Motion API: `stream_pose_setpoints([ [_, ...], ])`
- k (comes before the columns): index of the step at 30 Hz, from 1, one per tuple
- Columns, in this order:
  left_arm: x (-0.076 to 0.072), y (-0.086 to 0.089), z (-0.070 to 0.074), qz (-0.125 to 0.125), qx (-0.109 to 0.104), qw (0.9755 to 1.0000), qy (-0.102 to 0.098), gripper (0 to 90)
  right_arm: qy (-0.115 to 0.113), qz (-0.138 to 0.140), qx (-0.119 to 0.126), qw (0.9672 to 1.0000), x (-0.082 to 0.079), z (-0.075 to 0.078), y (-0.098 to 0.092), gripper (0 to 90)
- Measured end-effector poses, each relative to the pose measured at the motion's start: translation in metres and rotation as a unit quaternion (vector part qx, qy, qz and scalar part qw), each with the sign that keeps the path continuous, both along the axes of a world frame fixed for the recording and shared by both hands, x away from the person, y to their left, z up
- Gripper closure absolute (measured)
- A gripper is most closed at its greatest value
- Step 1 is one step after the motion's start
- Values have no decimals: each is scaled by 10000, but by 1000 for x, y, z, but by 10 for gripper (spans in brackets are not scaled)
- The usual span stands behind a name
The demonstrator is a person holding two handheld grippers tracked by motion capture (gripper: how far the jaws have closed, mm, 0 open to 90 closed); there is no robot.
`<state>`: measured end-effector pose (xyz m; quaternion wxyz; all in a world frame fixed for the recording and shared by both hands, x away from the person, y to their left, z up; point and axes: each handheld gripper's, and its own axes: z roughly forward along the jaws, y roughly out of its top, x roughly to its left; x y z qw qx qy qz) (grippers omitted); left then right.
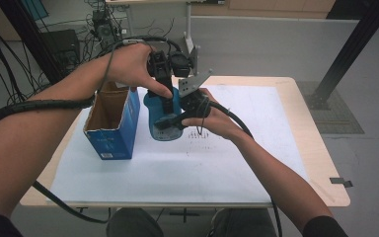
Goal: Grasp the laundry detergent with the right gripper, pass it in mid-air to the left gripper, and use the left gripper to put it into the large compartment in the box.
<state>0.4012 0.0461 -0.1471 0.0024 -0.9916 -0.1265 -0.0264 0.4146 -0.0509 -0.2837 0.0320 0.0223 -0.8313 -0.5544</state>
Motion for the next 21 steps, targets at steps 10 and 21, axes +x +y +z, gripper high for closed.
stream_pose_setpoints([
  [10, -1, 1, -1, 14, 21, 10000, 21, 367, -2, 19, 10, 10000, -1, -1, 2, 418],
  [21, -1, 1, -1, -10, 30, 10000, 5, 368, -8, 20, 5, 10000, 0, -1, 2, 417],
])
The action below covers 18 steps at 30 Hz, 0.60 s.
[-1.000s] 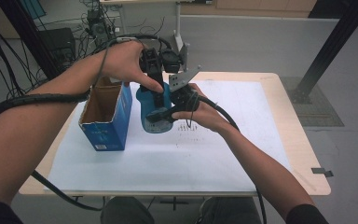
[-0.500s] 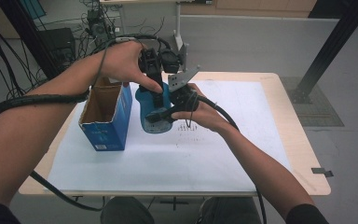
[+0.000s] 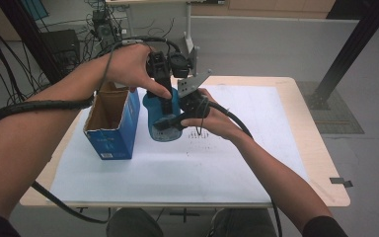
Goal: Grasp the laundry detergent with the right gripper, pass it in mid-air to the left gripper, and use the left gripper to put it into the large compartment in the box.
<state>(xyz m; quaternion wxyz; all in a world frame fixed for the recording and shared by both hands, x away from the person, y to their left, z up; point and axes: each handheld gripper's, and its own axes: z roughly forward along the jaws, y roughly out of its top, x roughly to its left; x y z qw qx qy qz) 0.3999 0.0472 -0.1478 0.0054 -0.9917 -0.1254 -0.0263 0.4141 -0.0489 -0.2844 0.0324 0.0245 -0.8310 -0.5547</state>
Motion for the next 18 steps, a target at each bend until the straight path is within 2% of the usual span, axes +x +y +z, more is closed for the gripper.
stream_pose_setpoints([
  [18, -2, 0, 0, -6, 48, 10000, 1, 369, -38, 8, -9, 10000, 0, 0, 2, 413],
])
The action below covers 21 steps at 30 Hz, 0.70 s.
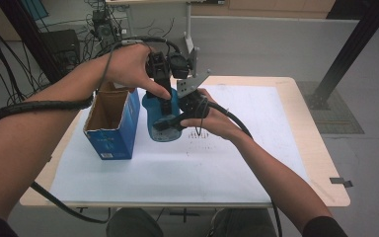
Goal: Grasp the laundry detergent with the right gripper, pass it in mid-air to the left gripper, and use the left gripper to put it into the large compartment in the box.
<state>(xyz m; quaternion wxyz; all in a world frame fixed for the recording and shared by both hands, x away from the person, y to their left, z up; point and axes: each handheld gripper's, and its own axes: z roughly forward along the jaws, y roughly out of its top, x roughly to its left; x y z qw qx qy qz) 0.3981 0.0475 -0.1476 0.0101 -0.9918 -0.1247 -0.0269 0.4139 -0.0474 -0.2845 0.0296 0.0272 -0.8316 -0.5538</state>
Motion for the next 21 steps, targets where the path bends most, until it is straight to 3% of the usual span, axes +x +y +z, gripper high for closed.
stream_pose_setpoints([
  [21, -1, -2, 3, -26, 22, 10000, -27, 369, 91, -30, 69, 9999, 1, 0, -2, 392],
])
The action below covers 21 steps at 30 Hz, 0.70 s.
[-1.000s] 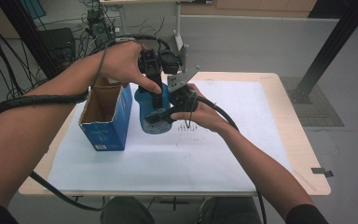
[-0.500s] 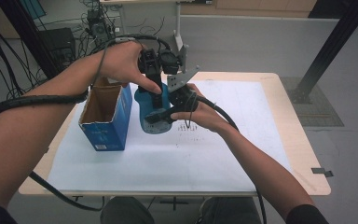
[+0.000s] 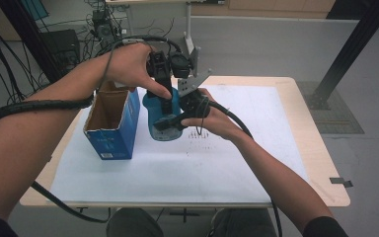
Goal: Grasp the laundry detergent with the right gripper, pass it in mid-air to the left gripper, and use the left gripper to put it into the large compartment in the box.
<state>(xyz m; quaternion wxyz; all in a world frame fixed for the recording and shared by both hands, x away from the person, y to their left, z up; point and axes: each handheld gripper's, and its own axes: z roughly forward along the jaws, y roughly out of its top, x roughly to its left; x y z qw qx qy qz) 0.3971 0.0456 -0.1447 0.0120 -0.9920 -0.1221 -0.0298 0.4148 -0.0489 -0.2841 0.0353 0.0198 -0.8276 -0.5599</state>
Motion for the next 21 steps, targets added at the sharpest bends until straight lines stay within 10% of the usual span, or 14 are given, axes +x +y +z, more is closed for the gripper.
stream_pose_setpoints([
  [10, -1, 1, 1, 40, -22, 10000, 1, 369, 42, -63, 17, 10000, -1, 0, 0, 366],
  [21, 3, 5, 1, 156, -10, 9999, -4, 369, 232, -362, -48, 9991, 2, 2, -12, 148],
])
